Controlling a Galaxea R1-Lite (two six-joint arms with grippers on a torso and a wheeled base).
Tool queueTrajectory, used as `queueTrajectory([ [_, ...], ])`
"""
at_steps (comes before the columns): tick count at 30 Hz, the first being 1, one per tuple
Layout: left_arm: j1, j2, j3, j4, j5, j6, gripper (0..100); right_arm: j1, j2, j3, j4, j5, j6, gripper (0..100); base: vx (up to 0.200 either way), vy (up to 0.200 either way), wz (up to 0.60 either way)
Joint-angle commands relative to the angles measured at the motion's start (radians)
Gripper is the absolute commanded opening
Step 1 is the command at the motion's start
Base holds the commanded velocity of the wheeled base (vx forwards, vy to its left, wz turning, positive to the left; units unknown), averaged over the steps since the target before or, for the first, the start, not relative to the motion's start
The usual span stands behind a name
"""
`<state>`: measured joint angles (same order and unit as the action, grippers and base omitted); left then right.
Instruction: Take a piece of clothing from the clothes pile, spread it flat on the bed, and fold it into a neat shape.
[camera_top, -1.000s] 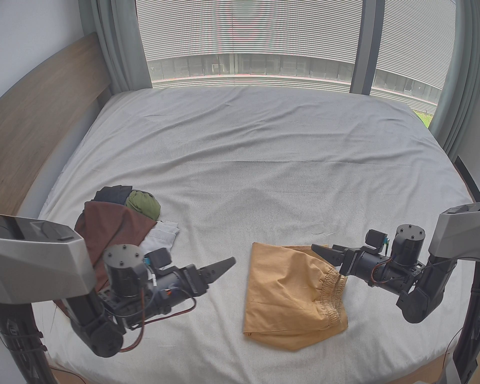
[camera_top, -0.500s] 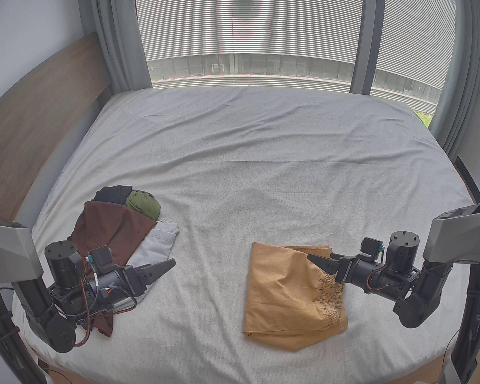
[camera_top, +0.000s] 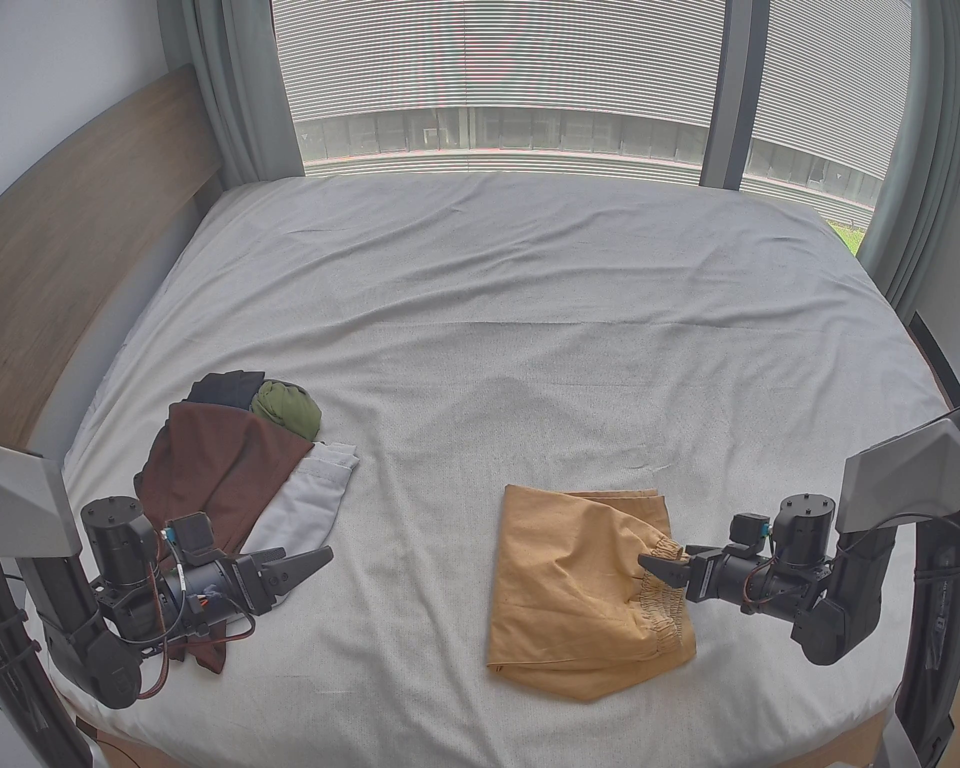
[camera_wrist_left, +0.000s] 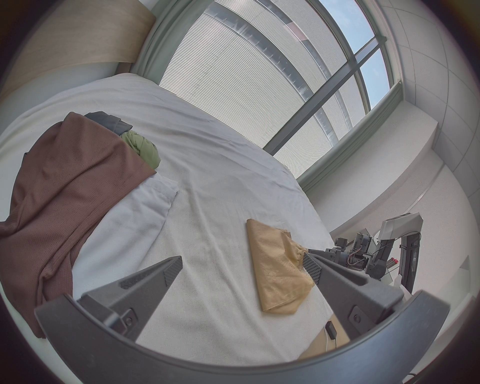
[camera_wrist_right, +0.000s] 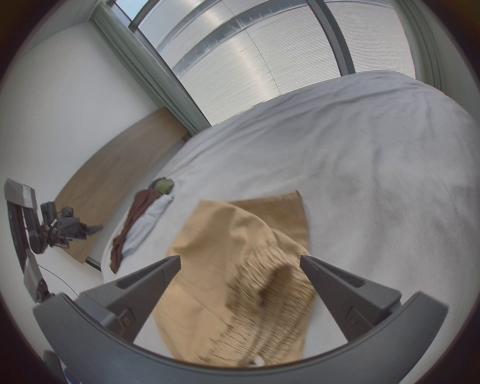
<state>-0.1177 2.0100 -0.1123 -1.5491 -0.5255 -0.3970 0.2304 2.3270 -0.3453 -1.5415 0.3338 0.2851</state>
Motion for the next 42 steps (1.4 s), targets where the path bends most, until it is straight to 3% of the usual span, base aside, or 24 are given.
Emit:
queueTrajectory([
  [1, 0.006, 0.055, 0.003, 0.0, -0.002, 0.014, 100, -0.026, 0.087, 0.035, 0.0, 0.002, -0.02, 100, 0.0, 0.0, 0.0],
  [16, 0.004, 0.099, 0.002, -0.002, -0.002, 0.017, 100, -0.008, 0.114, 0.154, 0.003, 0.01, -0.006, 100, 0.0, 0.0, 0.0],
  [26, 0.004, 0.101, 0.003, -0.002, -0.004, 0.021, 100, 0.084, 0.129, 0.141, 0.001, 0.05, 0.175, 100, 0.0, 0.0, 0.0],
  [42, 0.0, 0.102, 0.005, -0.002, -0.004, 0.021, 100, 0.096, 0.14, 0.103, 0.001, 0.048, 0.213, 100, 0.0, 0.0, 0.0],
])
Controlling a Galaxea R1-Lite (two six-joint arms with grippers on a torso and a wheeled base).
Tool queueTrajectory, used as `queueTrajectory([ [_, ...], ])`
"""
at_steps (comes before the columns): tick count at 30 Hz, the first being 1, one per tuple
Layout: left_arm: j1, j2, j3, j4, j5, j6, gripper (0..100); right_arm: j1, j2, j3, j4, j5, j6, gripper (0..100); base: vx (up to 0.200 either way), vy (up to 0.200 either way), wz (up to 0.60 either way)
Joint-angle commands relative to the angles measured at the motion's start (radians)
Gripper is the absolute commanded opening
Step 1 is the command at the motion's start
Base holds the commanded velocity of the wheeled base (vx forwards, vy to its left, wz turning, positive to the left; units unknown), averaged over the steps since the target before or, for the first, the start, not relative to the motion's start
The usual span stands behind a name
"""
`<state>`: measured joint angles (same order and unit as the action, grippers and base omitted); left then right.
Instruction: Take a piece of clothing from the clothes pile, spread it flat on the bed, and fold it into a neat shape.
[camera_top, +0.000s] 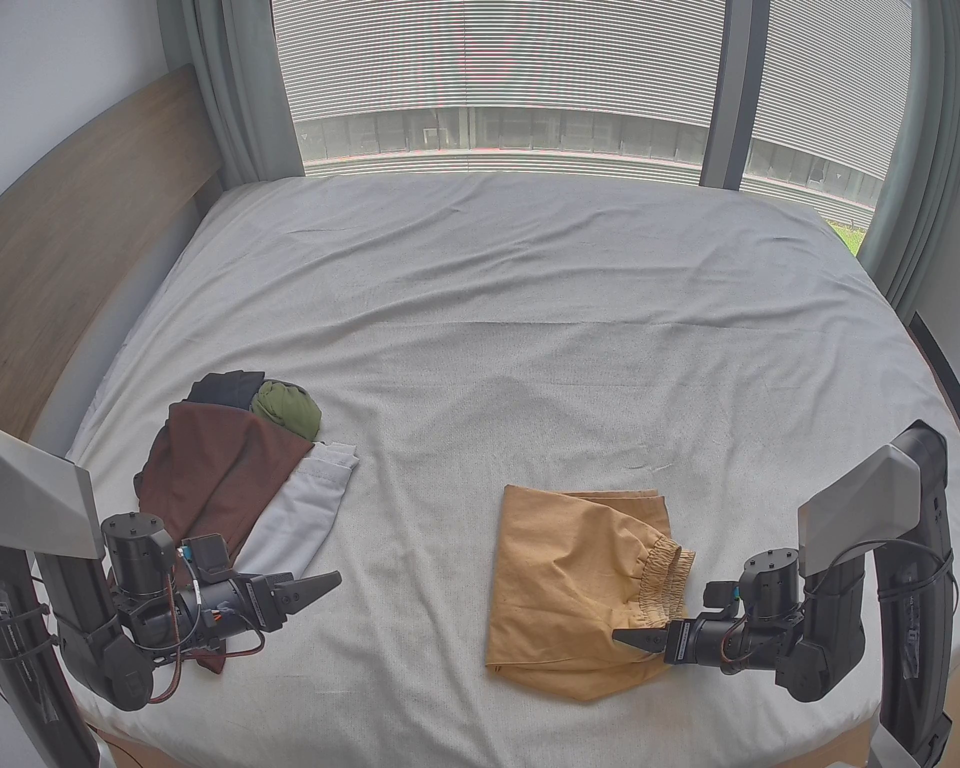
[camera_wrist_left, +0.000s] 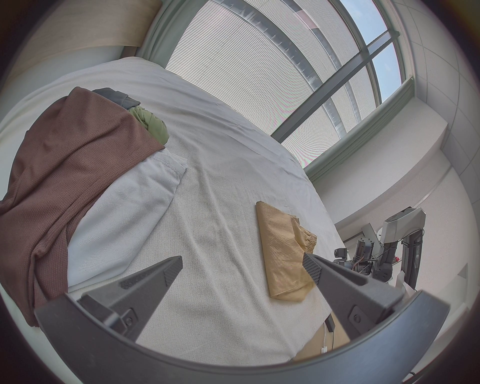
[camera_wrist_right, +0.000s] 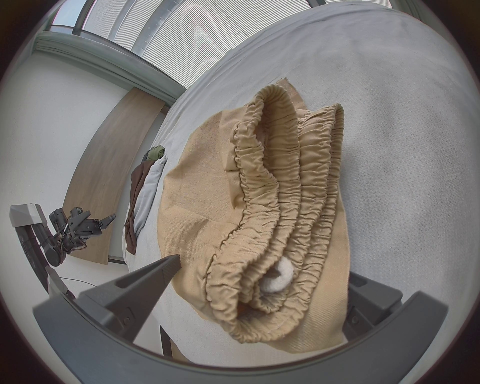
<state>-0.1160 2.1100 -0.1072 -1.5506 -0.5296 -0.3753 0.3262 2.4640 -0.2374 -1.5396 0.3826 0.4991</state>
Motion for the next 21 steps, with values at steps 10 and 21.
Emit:
queueTrajectory([
  [10, -0.005, 0.015, 0.0, 0.0, 0.0, 0.001, 100, 0.001, 0.001, -0.005, -0.001, -0.004, -0.001, 0, 0.0, 0.0, 0.0],
  [21, -0.017, 0.01, 0.003, 0.0, 0.002, 0.018, 100, 0.048, -0.036, -0.037, -0.002, 0.001, 0.006, 0, 0.0, 0.0, 0.0],
])
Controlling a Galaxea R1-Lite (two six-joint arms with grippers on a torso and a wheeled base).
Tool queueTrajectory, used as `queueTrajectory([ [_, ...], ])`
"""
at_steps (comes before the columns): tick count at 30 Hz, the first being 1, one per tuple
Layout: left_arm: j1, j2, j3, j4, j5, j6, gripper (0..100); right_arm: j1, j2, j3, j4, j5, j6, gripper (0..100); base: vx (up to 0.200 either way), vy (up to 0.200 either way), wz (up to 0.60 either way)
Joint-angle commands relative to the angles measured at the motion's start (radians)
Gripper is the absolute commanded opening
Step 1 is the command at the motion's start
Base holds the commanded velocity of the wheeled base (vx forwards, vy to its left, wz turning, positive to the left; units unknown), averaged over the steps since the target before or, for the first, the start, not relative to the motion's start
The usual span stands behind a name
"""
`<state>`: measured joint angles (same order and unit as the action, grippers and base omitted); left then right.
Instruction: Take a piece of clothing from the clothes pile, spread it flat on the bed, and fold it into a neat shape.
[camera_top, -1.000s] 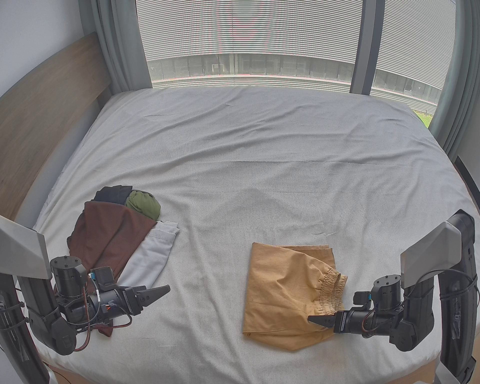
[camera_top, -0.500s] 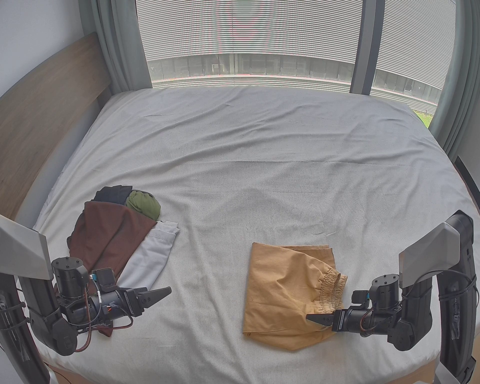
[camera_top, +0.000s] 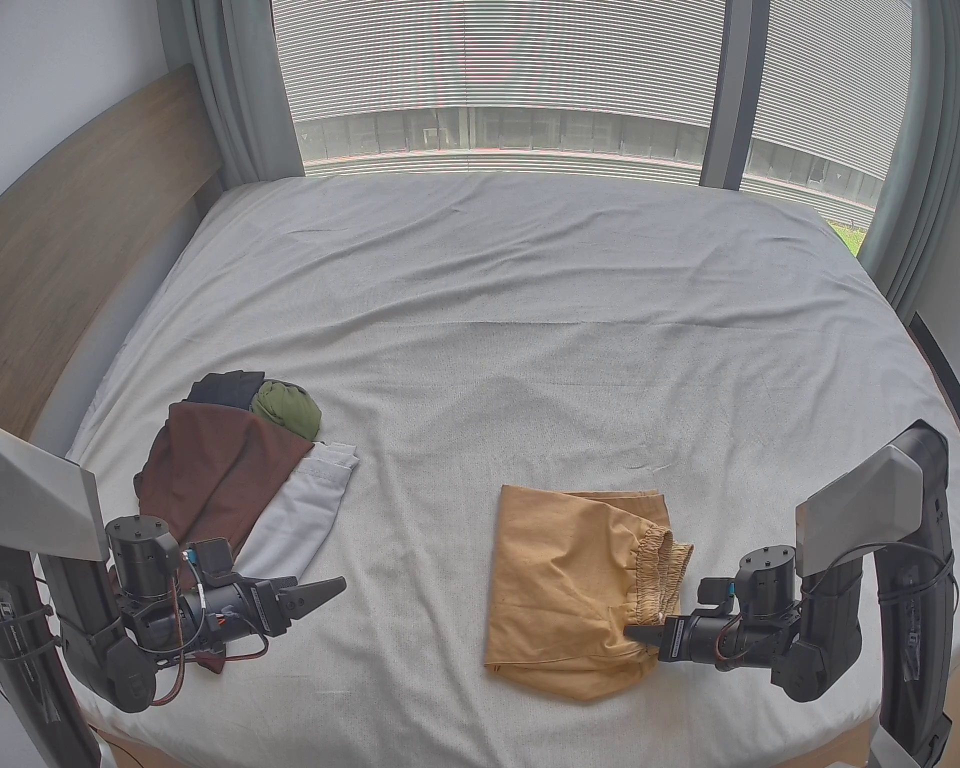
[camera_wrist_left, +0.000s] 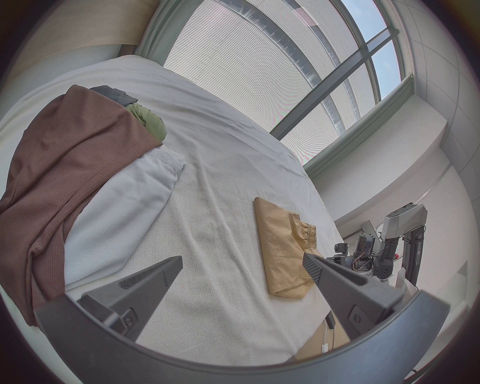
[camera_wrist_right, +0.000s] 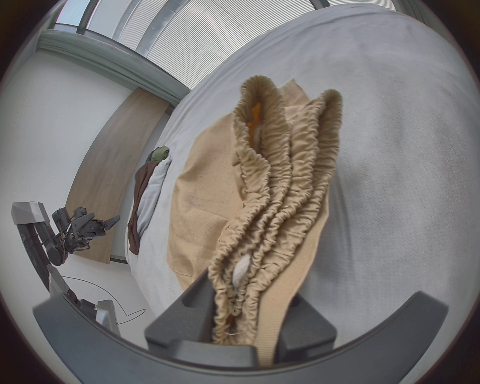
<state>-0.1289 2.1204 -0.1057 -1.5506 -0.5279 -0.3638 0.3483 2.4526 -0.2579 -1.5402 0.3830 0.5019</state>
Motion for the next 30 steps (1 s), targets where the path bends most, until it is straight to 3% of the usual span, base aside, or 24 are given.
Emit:
queueTrajectory([
  [1, -0.003, -0.004, 0.001, 0.0, 0.0, 0.006, 100, 0.034, -0.03, -0.021, -0.001, 0.001, 0.003, 0, 0.0, 0.0, 0.0],
  [10, -0.006, -0.008, 0.008, -0.002, 0.0, 0.006, 100, 0.066, -0.133, -0.06, -0.001, 0.019, 0.0, 0, 0.0, 0.0, 0.0],
  [30, -0.017, -0.007, 0.02, -0.002, -0.001, 0.005, 100, 0.081, -0.303, -0.103, -0.001, 0.148, 0.006, 0, 0.0, 0.0, 0.0],
])
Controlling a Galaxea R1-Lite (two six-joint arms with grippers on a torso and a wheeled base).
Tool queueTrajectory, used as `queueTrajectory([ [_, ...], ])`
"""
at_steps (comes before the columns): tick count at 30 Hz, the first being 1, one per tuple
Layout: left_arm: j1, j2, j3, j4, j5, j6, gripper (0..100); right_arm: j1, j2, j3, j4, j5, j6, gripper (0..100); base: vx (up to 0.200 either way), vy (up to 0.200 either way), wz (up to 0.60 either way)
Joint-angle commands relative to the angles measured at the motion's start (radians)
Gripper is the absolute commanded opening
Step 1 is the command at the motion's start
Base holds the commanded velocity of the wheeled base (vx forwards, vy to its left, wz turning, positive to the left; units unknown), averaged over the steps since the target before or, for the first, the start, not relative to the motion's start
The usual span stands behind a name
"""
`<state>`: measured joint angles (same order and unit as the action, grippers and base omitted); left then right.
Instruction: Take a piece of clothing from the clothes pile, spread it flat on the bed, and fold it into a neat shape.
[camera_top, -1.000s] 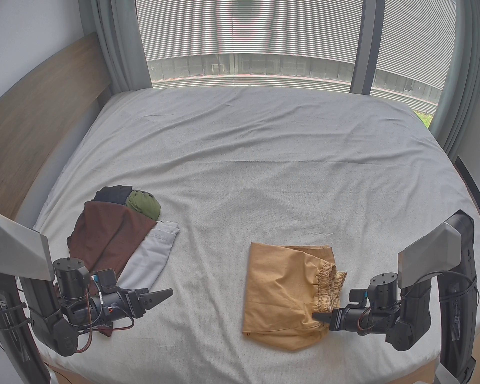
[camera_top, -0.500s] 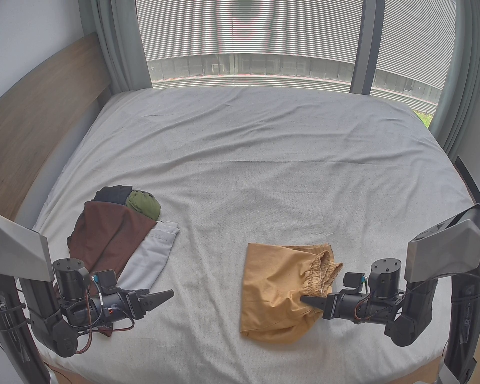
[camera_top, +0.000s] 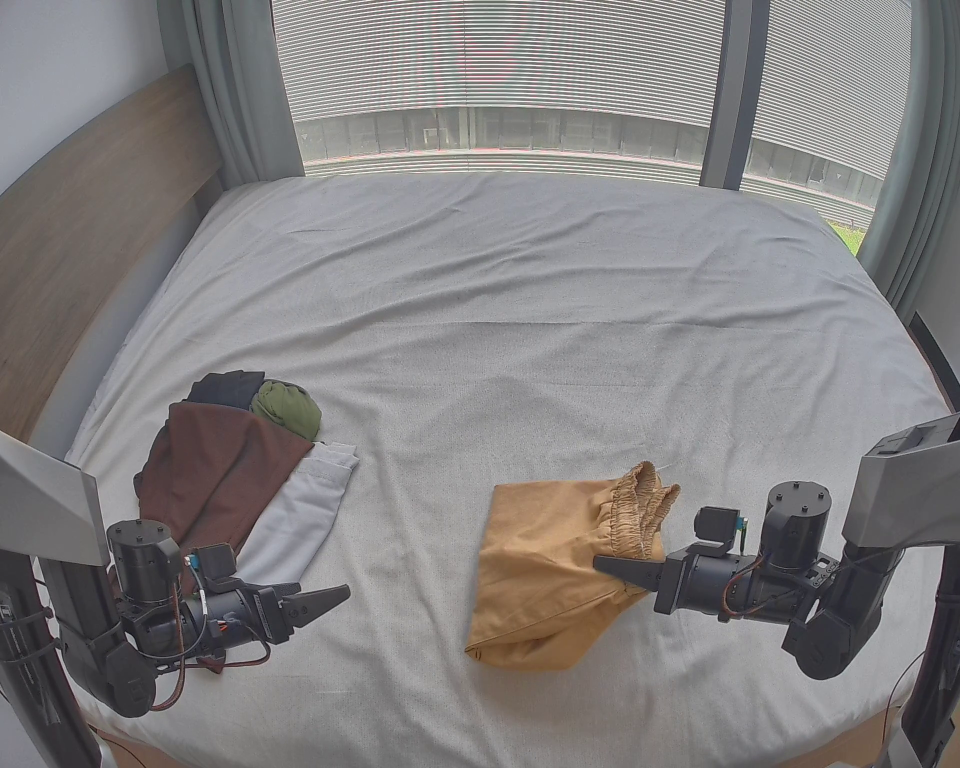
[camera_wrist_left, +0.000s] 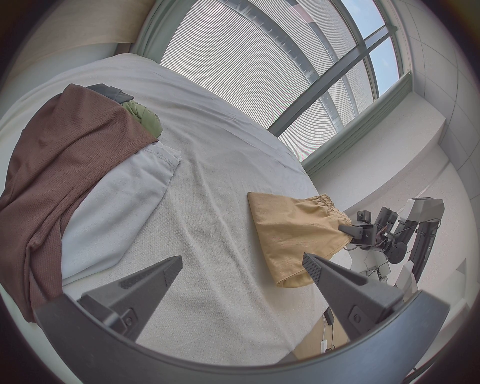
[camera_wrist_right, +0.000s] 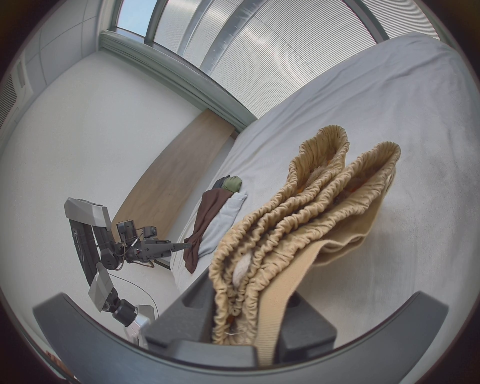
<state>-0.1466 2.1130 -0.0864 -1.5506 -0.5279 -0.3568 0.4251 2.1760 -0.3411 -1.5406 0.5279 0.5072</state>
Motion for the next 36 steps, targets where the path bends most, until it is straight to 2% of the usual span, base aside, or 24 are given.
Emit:
queueTrajectory([
  [1, 0.001, 0.001, 0.0, 0.0, -0.001, -0.002, 100, 0.006, -0.028, -0.03, -0.001, 0.004, 0.001, 0, 0.0, 0.0, 0.0],
  [23, -0.01, 0.013, 0.013, 0.0, -0.026, -0.002, 100, 0.017, 0.015, -0.342, 0.02, 0.021, 0.117, 0, 0.0, 0.0, 0.0],
  [36, -0.016, 0.016, 0.02, 0.0, -0.026, -0.002, 100, 0.014, 0.036, -0.605, 0.211, 0.021, 0.123, 0, 0.0, 0.0, 0.0],
])
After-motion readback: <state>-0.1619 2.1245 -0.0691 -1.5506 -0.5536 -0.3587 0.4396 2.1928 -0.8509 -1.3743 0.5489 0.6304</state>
